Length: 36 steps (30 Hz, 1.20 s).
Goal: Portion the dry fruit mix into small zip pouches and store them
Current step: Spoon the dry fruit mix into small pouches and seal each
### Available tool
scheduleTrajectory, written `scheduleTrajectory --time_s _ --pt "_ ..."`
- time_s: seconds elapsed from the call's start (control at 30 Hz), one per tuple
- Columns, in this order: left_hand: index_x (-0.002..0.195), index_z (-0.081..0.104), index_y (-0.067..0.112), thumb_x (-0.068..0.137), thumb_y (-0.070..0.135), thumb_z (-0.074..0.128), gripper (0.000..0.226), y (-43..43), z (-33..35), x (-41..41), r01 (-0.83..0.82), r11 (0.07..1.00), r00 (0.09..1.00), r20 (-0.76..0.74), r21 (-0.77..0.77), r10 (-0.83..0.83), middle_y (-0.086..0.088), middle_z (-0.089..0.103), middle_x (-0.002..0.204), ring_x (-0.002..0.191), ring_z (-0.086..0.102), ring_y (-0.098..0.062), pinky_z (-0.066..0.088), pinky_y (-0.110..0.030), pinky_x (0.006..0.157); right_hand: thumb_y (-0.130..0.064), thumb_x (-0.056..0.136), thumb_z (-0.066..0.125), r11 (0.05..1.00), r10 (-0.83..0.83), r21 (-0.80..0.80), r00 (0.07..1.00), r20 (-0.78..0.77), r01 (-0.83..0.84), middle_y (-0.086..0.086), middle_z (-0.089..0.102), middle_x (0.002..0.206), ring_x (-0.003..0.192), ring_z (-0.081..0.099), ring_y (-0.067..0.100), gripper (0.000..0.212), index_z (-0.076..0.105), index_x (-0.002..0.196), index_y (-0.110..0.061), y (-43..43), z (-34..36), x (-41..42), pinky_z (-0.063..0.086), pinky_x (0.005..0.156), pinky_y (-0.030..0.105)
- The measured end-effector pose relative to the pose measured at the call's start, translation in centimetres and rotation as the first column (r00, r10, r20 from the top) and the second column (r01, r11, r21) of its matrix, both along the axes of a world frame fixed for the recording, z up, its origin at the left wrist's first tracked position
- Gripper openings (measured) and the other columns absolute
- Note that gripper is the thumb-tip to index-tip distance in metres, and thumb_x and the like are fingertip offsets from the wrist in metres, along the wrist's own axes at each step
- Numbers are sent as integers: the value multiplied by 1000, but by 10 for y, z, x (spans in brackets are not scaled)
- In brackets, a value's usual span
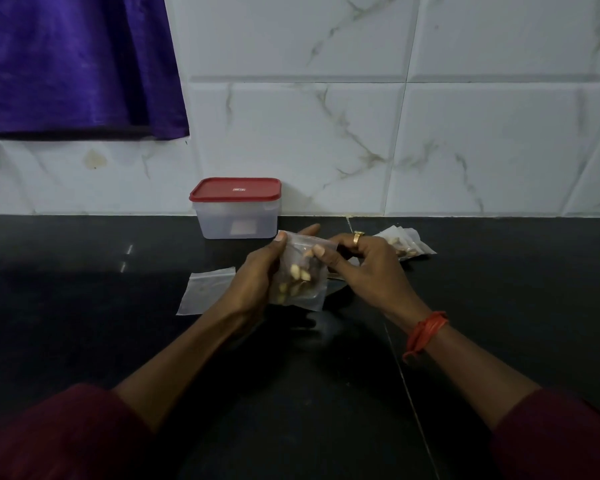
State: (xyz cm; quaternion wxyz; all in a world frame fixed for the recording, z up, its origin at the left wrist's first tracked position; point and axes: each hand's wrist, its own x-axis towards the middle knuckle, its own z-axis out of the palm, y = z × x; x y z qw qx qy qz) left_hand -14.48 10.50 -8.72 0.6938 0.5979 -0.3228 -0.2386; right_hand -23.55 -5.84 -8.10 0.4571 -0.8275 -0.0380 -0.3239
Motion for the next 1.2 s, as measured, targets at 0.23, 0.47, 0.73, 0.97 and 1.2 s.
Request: scheduleTrajectory --time_s 0.23,0.47,0.73,0.97,1.2 --pt "128 65 13 105 48 23 59 3 1 8 -180 981 983 -45 -70 178 -8 72 120 118 63 -33 48 -48 104 -34 86 76 968 60 -227 976 -210 -109 -10 77 83 78 72 13 11 81 89 -24 -14 -6 1 57 76 41" --pt "127 64 12 103 46 35 50 3 0 6 -168 982 986 7 -81 169 -8 73 118 110 68 -25 52 -39 93 -32 87 77 958 29 -276 987 -161 -73 -10 77 83 79 72 8 10 81 89 -23 -22 -6 4 56 74 31" --pt "119 66 12 83 11 76 37 3 -12 -5 -46 998 963 269 48 32 1 75 113 107 70 -13 57 -26 89 -28 86 77 999 -22 36 999 41 20 -3 78 82 64 70 10 17 80 96 -14 -21 3 1 53 61 25" --pt "99 72 10 86 6 73 14 3 -12 -7 -62 991 948 317 123 20 6 78 91 89 73 -6 55 -19 76 -32 86 77 1000 -12 14 999 50 12 -7 78 85 73 74 19 17 80 96 -19 -17 0 2 61 69 42" --pt "101 70 1 80 2 78 22 0 -9 -10 -65 997 979 194 35 57 -2 76 78 68 72 -8 54 -18 60 -25 89 74 1000 -17 20 997 78 15 -6 77 84 77 74 14 13 79 94 -15 -14 -1 3 60 70 35"
